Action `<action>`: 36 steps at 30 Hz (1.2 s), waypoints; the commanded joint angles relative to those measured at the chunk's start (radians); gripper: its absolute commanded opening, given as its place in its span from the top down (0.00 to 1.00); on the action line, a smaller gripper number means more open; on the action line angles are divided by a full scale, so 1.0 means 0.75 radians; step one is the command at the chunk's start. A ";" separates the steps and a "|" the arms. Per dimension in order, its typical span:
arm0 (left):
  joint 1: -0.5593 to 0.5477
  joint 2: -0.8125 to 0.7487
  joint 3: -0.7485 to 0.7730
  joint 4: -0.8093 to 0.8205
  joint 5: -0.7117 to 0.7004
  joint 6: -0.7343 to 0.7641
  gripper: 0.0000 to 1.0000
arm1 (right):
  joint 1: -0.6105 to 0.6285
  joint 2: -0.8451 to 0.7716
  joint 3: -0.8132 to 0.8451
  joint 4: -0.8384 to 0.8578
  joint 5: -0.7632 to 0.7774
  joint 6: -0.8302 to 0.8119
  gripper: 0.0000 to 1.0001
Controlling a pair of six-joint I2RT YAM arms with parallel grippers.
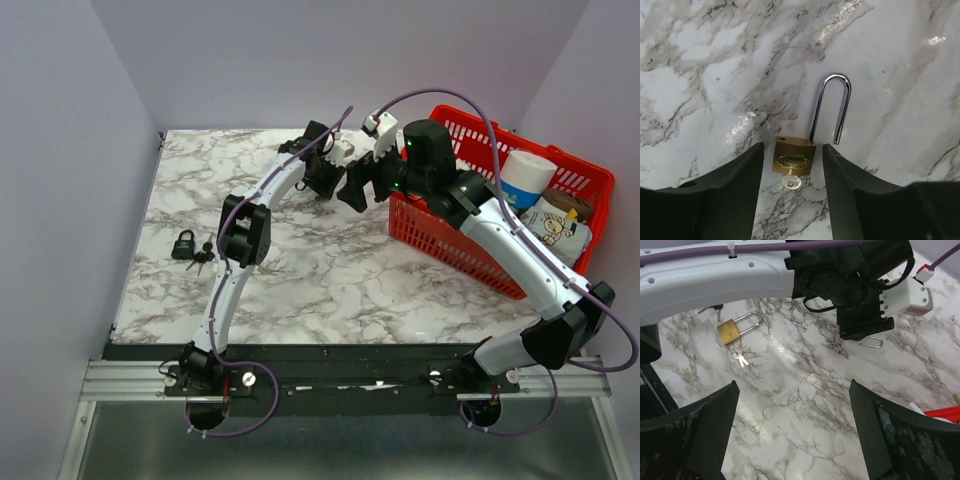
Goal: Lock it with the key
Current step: Pick up the lock from the center of the board.
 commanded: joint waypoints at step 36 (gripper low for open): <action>0.092 -1.276 -1.389 0.557 0.371 -0.589 1.00 | -0.082 0.019 0.110 -0.074 -0.179 0.003 0.00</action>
